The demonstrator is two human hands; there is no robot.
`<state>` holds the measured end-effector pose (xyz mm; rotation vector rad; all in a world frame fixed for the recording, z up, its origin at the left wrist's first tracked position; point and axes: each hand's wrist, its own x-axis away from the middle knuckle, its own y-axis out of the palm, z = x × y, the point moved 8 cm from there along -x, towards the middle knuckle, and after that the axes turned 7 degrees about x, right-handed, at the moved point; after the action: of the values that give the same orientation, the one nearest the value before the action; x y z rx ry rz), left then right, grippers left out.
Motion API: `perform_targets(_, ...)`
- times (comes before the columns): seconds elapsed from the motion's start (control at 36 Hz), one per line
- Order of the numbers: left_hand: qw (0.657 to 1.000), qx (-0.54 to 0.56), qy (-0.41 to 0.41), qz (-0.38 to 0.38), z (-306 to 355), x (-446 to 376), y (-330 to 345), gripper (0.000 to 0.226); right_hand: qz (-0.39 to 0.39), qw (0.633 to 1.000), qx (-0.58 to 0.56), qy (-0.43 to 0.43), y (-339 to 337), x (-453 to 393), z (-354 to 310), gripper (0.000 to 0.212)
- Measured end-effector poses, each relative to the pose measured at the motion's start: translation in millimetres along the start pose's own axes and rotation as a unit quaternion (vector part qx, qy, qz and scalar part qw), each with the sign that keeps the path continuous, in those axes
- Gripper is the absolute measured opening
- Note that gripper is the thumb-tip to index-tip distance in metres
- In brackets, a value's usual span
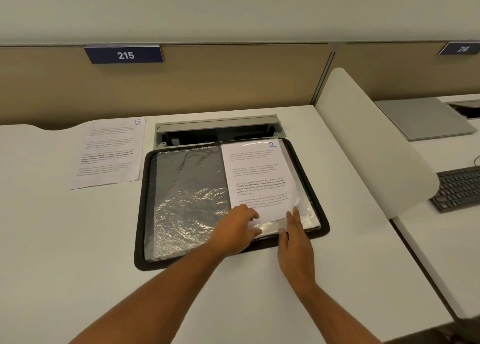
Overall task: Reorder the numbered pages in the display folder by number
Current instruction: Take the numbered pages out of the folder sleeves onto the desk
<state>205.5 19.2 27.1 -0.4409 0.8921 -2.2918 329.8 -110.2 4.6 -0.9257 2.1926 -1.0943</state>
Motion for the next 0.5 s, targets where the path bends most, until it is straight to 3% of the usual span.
perform_targets(0.19,0.993,-0.110,0.050,0.001,17,-12,21,0.049,0.032,0.992,-0.107,0.058,-18,-7,3,0.048)
perform_targets(0.33,0.991,-0.125,0.053,0.008,20,-16,23,0.018,0.066,0.984,-0.143,0.081,-26,-16,10,0.042)
perform_targets(0.5,0.998,-0.059,-0.007,0.017,13,-20,15,0.012,0.099,0.984,-0.124,0.074,-34,-16,11,0.037)
